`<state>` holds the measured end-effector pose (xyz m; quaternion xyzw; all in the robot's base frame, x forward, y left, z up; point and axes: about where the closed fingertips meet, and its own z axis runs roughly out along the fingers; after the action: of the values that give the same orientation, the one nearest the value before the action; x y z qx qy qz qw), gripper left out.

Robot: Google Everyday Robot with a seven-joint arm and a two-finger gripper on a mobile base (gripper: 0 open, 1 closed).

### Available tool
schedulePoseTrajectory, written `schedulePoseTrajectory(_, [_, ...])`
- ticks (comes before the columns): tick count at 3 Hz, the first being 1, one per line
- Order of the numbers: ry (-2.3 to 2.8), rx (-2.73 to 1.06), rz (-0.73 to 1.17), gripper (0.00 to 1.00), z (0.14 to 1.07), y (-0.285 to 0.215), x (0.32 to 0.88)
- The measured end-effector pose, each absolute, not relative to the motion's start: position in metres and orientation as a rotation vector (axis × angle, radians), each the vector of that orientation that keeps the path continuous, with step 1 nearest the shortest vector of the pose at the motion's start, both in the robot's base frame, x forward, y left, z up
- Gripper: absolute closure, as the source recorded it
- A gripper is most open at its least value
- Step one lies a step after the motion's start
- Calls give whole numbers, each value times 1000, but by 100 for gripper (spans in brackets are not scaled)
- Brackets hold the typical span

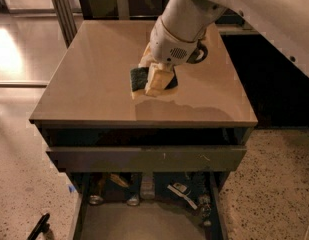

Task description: Place sponge into middle drawer

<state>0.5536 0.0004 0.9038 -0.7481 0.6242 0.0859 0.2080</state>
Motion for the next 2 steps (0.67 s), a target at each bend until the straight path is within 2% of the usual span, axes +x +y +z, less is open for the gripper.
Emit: schedulePoseTrajectory(2, [1820, -2046, 270, 100, 888, -34, 516])
